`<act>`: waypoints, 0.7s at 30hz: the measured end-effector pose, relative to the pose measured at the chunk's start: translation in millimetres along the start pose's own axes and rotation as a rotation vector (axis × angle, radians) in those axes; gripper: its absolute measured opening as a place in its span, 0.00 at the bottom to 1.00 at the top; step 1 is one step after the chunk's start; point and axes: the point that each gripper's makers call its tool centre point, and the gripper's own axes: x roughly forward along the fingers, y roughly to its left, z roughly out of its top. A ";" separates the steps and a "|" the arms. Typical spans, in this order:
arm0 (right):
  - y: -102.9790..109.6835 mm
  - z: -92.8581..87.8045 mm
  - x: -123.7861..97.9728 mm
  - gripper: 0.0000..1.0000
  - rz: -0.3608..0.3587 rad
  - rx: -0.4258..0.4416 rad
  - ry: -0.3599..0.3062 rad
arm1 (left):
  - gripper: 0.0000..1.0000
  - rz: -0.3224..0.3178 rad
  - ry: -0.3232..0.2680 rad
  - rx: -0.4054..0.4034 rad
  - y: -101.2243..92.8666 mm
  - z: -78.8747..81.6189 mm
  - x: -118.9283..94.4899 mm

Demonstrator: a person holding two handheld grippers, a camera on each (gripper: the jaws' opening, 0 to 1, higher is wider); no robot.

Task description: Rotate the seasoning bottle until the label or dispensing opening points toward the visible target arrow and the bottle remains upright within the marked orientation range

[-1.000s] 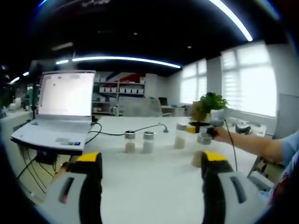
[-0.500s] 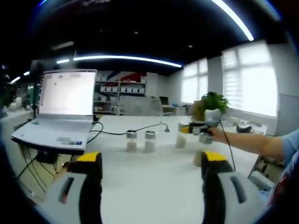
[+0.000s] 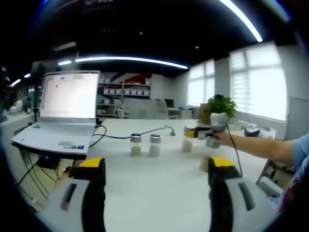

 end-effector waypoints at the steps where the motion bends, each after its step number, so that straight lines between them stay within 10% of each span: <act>1: -0.3 -0.3 0.4 0.41 -0.002 0.005 0.003 | 0.93 0.000 0.000 0.000 0.0 0.0 0.1; 21: 1.7 1.4 -1.0 0.40 -0.026 0.016 -0.077 | 0.92 0.009 -0.003 -0.008 2.4 -0.5 0.0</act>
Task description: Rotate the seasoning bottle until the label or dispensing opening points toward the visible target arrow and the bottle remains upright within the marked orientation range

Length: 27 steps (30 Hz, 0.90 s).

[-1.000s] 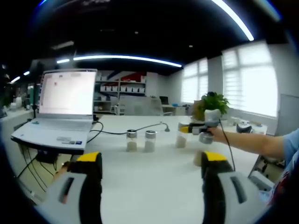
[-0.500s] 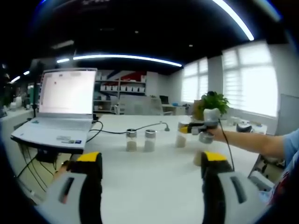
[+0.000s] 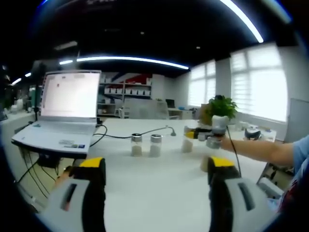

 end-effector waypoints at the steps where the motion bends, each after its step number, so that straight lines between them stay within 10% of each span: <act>1: 0.1 0.2 0.0 0.40 -0.004 -0.003 -0.001 | 0.92 0.001 0.000 -0.001 0.6 0.0 0.1; 27: -10.3 24.2 -16.5 0.38 -0.072 0.024 0.020 | 0.92 -0.006 0.006 0.000 -1.4 -1.1 0.3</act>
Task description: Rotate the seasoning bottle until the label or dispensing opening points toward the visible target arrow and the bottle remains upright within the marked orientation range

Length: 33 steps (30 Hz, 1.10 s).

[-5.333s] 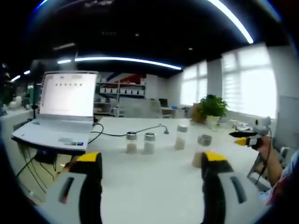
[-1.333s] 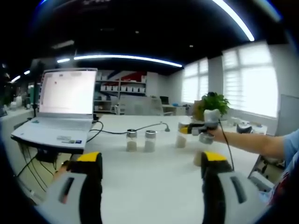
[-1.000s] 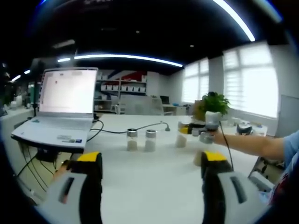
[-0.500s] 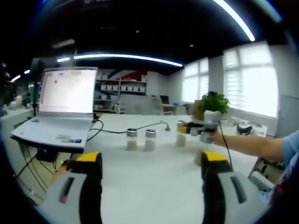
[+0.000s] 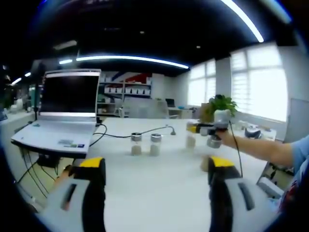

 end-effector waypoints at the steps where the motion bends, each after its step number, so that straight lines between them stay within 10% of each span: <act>1: -0.8 1.5 -2.5 0.38 -0.001 0.000 -0.004 | 0.92 -0.002 -0.001 0.000 -0.5 0.0 0.1; 33: -12.9 0.3 -90.8 0.38 -0.021 0.026 0.004 | 0.92 -0.004 0.009 0.005 -1.1 -2.1 2.5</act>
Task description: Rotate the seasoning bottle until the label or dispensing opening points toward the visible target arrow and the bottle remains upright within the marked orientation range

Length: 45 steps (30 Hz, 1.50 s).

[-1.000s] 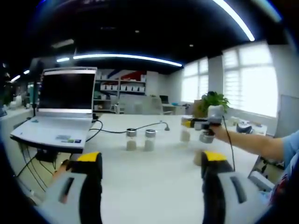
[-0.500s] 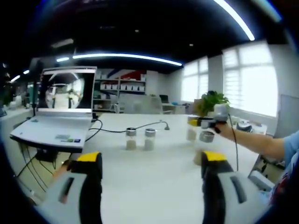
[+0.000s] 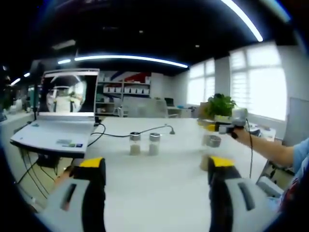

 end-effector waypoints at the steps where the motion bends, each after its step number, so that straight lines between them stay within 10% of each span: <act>1: 1.5 -0.7 -4.1 0.38 0.004 0.002 0.003 | 0.92 -0.001 -0.001 0.000 -0.3 0.2 -0.2; 17: 25.4 -11.2 -56.3 0.38 0.043 -0.029 -0.006 | 0.92 0.008 0.008 0.011 -3.4 -1.4 -1.0; 45: 61.9 -31.8 -76.7 0.38 0.132 0.048 -0.025 | 0.92 -0.007 0.011 0.010 -8.2 -3.5 -1.6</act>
